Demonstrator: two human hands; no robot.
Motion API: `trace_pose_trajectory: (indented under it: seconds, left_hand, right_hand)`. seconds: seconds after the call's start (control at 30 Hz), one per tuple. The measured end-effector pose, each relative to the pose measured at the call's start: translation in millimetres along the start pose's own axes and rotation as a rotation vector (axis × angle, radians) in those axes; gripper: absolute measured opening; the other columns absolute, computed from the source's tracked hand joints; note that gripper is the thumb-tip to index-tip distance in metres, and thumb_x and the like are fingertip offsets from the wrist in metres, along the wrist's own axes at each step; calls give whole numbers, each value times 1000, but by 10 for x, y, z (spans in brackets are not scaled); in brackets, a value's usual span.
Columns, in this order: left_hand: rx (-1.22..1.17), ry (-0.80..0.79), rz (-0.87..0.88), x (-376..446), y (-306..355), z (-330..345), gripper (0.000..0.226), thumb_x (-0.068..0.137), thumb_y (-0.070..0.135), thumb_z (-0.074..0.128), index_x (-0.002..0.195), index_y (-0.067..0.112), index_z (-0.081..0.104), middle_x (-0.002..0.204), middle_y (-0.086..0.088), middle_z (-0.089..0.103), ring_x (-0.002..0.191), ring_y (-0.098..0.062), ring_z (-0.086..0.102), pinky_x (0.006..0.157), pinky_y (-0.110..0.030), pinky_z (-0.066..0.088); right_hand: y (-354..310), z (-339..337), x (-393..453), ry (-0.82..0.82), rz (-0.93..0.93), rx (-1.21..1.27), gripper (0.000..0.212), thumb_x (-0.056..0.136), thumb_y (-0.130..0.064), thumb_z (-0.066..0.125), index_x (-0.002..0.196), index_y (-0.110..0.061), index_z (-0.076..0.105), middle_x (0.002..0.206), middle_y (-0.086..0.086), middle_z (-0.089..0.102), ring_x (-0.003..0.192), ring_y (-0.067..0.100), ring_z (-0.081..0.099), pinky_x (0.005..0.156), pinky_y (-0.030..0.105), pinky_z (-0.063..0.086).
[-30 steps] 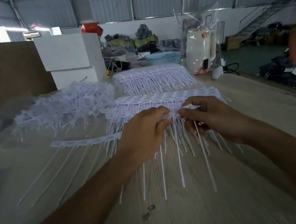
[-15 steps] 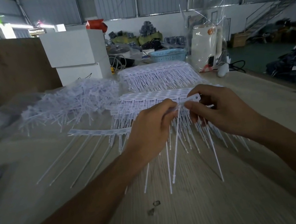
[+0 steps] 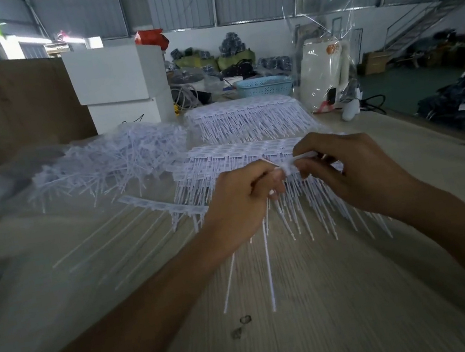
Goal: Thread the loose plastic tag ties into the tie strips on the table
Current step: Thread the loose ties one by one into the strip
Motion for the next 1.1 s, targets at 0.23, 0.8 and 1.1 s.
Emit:
trace_pose_trajectory:
  seconds: [0.23,0.8,1.1]
  left_hand:
    - [91,37,46,-2,0,-32,16,83,20,79,99,18,77,90,7,73,83,-7,66,79,-32,50]
    - [14,31,80,-41,41,6,30,84,31,79,104,32,55,83,16,73,60,-7,67,52,-23,51]
    - [31,-120,19,-26,-41,11,38,88,40,73,116,33,48,98,11,70,81,-6,68,67,-25,53]
  right_hand:
    - [148,10,-5,-96,250,89,12,97,-30,61,108,-25,59,61,10,63,55,24,58,58,38,46]
    - [47,109,-14,-186,394,460,22,104,-24,49,100,-13,67,61,1,50,52,5,41,50,13,33]
    - [45,138,-9,-276,418,460,26,101,-32,54,84,-20,69,67,14,50,60,18,42,58,27,33]
Point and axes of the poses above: each hand's wrist, its own x-axis towards the middle knuckle, its own z-axis out of the palm, y = z × x, the point moved 2 cm from there along x, towards the middle knuckle
